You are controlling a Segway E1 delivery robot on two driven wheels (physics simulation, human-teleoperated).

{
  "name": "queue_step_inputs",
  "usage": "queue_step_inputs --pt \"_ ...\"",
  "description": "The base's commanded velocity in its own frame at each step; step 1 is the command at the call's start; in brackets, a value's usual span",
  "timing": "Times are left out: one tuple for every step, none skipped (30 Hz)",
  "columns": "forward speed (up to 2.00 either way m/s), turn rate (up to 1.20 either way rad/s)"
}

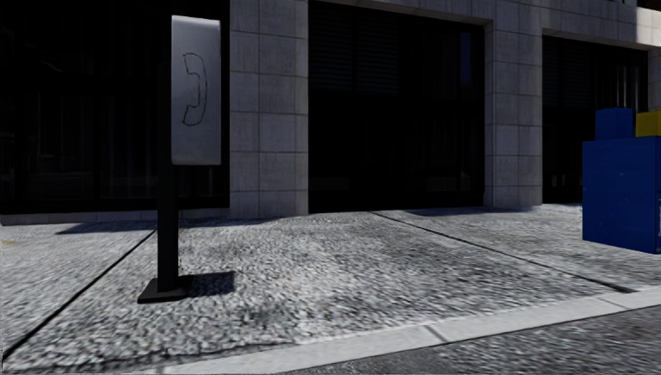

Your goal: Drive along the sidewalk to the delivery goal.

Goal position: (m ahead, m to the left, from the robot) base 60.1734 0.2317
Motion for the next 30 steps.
queue_step_inputs --pt "2.0 -0.29" --pt "2.0 -0.29" --pt "2.0 -0.29" --pt "2.0 -0.32" --pt "2.0 -0.33" --pt "2.0 -0.33" --pt "1.96 -0.33" --pt "1.92 -0.34" --pt "1.88 -0.34" --pt "1.88 -0.34" --pt "1.85 -0.34" --pt "1.82 -0.34" --pt "1.79 -0.34" --pt "1.73 -0.34" --pt "1.73 -0.34" --pt "1.67 -0.34" --pt "1.63 -0.34" --pt "1.61 -0.36" --pt "1.61 -0.36" --pt "1.6 -0.38" --pt "1.6 -0.42" --pt "1.58 -0.45" --pt "1.53 -0.48" --pt "1.53 -0.48" --pt "1.5 -0.49" --pt "1.48 -0.5" --pt "1.47 -0.5" --pt "1.47 -0.5" --pt "1.47 -0.5" --pt "1.43 -0.5"
